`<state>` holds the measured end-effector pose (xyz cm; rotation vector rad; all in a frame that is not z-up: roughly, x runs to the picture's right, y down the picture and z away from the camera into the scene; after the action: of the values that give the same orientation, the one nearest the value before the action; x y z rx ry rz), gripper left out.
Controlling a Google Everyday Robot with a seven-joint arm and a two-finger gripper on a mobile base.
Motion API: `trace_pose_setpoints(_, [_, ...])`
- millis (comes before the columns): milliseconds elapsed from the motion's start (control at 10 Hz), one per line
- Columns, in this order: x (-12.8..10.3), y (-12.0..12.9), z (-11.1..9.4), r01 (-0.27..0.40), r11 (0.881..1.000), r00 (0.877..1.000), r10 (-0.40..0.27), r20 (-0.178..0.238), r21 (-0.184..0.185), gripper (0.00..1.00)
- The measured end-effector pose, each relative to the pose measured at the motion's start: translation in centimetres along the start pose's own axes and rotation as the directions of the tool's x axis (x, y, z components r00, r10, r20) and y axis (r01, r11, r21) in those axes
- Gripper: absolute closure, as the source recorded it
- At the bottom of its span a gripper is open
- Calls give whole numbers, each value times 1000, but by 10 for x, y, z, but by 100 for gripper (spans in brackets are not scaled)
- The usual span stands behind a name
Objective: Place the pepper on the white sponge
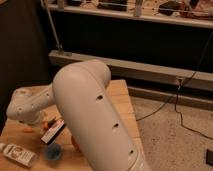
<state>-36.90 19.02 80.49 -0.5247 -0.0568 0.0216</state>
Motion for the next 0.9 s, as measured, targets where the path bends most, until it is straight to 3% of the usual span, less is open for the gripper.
trace_pose_setpoints(500, [-8, -2, 14, 5, 1000, 1000, -5, -22, 8, 35])
trace_pose_setpoints(900, [-6, -5, 22, -18, 1000, 999, 17, -44, -24, 35])
